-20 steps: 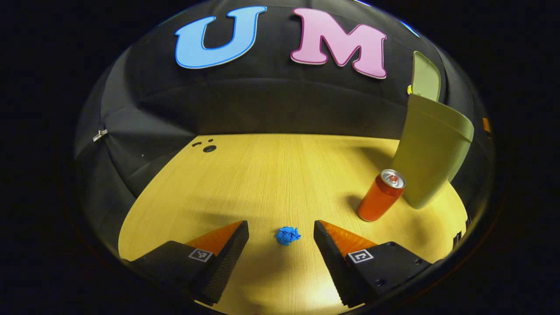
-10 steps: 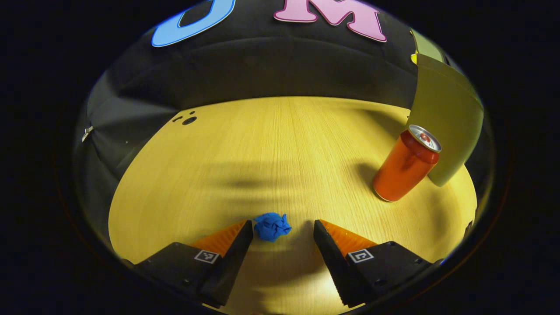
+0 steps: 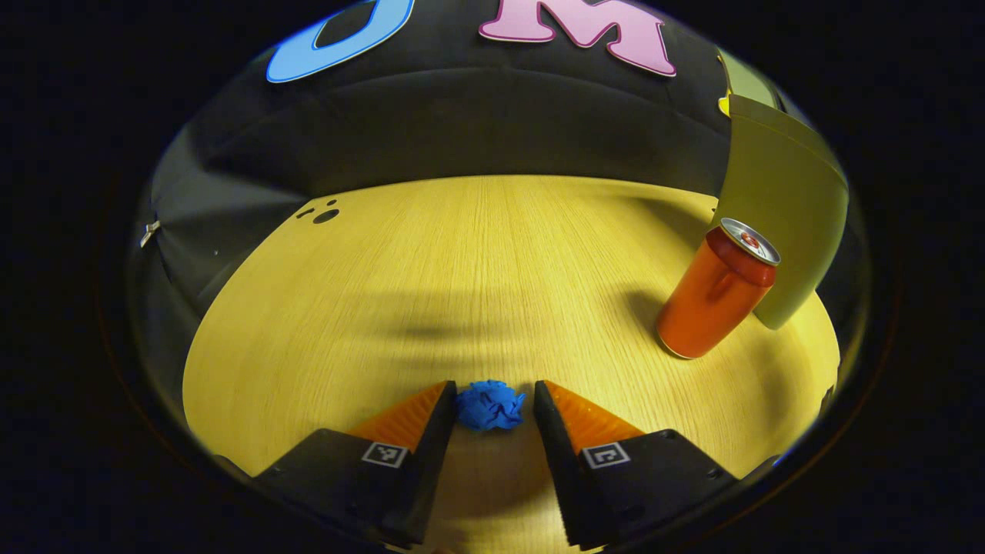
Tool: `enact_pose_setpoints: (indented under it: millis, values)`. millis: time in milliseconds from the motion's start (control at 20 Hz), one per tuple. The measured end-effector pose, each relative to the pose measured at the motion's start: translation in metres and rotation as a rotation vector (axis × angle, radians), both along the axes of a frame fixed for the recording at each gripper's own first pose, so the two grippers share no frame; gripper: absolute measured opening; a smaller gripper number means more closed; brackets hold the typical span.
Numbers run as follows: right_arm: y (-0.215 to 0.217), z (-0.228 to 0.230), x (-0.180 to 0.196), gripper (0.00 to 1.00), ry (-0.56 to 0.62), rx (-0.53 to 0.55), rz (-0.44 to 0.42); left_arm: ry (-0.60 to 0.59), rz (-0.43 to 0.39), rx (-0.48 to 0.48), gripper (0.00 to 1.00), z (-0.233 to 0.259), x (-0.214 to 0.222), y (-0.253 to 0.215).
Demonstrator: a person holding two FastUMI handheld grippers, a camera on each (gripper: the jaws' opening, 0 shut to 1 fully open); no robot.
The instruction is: Press the lid of the desktop garbage bin to open it, pick up the crumpled paper on the desktop and throw it into the bin, then pick up the pop can on the desktop and drop it into the bin, and finally close the garbage bin lid.
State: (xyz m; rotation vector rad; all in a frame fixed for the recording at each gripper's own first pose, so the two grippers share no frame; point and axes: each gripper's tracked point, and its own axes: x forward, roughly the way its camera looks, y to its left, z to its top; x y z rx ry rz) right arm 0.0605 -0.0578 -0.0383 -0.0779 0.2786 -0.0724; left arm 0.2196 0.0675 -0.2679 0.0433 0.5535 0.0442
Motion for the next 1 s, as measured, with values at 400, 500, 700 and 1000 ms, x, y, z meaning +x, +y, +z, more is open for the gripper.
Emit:
enact_pose_setpoints:
  millis: [400,500,700,1000]
  values:
    - [0.012,-0.006,-0.051,0.98,0.034,-0.006,-0.003,-0.049,-0.041,0.005,0.42,0.000,0.006,-0.010]
    - [0.015,-0.006,-0.064,0.98,0.043,-0.021,0.003,-0.060,-0.027,-0.034,0.37,0.005,0.004,-0.012]
    - [0.017,0.003,-0.080,0.98,0.028,-0.043,0.024,-0.102,0.000,-0.077,0.35,0.025,-0.004,-0.008]
    - [0.012,0.002,-0.067,0.98,-0.008,-0.016,0.099,-0.170,0.023,-0.112,0.35,0.083,-0.044,-0.023]
